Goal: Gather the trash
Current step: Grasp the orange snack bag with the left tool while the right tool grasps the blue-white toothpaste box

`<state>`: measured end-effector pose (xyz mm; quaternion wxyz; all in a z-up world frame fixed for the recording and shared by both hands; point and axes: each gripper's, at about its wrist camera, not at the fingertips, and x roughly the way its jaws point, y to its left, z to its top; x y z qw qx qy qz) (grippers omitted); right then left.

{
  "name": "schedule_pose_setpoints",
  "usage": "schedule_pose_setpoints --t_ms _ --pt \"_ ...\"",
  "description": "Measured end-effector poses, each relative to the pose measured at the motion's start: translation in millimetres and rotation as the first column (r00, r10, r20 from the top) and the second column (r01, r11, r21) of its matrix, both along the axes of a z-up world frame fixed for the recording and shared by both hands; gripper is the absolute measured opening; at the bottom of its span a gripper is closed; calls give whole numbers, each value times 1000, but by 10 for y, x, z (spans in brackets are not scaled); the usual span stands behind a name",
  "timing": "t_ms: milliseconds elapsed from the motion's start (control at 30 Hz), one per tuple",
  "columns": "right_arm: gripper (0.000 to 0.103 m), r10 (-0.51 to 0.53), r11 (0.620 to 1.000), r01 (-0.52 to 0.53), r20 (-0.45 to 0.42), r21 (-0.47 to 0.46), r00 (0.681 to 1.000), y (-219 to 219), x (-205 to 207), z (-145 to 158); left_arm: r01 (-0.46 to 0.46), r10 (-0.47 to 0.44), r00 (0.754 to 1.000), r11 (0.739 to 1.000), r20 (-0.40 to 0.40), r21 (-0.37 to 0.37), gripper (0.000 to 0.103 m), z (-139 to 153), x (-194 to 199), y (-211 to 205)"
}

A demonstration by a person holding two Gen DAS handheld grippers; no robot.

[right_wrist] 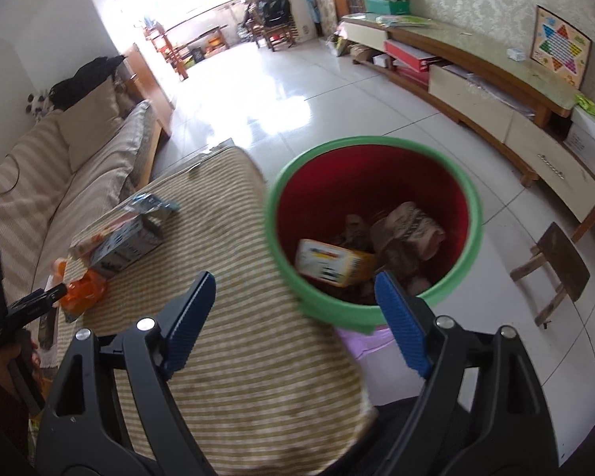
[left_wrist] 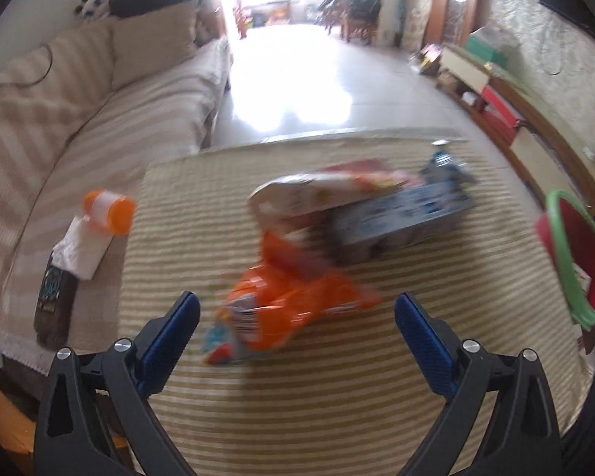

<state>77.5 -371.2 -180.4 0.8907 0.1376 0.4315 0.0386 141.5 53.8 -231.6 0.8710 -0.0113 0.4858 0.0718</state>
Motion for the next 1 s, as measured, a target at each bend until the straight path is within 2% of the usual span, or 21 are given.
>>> schedule_pose_setpoints --t_ms 133,167,200,233,267,300,367,433,533,600,700,767,833,900,933,1000 --pt "81 75 997 -75 -6 -26 997 351 -37 52 -23 16 996 997 -93 -75 94 -293 150 198" --pt "81 89 996 -89 -8 -31 996 404 -42 58 -26 14 994 995 -112 -100 88 -378 171 232" --pt "81 107 993 -107 -8 -39 994 482 -46 82 -35 20 991 993 -133 -113 72 -446 190 246" --pt "81 120 992 -120 -8 -47 993 536 -46 103 -53 37 988 993 -148 -104 62 -493 192 262" --pt "81 136 989 -136 -5 -56 991 598 -55 123 -58 37 988 989 -152 -134 53 -525 170 289" --pt "81 155 986 -154 -1 -65 988 669 -44 157 -63 41 990 986 -138 -157 49 -518 124 308" --pt "81 195 978 -194 3 -80 981 800 4 197 -58 37 992 983 -118 -176 46 -483 13 318" --pt "81 255 962 -254 -4 -98 967 968 103 207 -59 49 996 986 -72 -154 44 -398 -171 312" --pt "83 385 912 -385 -25 -144 922 1317 328 166 -66 62 998 983 -27 -171 44 -280 -496 301" --pt "83 484 853 -484 -48 -197 874 1597 521 124 -67 64 998 984 -21 -166 45 -227 -700 250" --pt "83 636 711 -633 -103 -306 765 2103 864 29 -71 69 997 984 -15 -161 45 -172 -978 177" --pt "83 703 613 -705 -161 -357 693 2409 1068 -91 -88 86 996 981 -21 -175 45 -184 -1142 208" --pt "83 742 518 -748 -218 -415 635 2664 1241 -243 -106 102 994 976 -31 -190 45 -213 -1282 187" --pt "83 764 411 -770 -277 -488 583 2900 1362 -407 -124 117 992 972 -46 -199 46 -262 -1345 182" --pt "83 764 369 -776 -308 -512 567 2990 1400 -473 -131 122 991 970 -55 -206 46 -290 -1378 177" --pt "83 761 314 -790 -358 -526 541 3147 1465 -575 -136 124 990 967 -67 -215 47 -338 -1393 189"
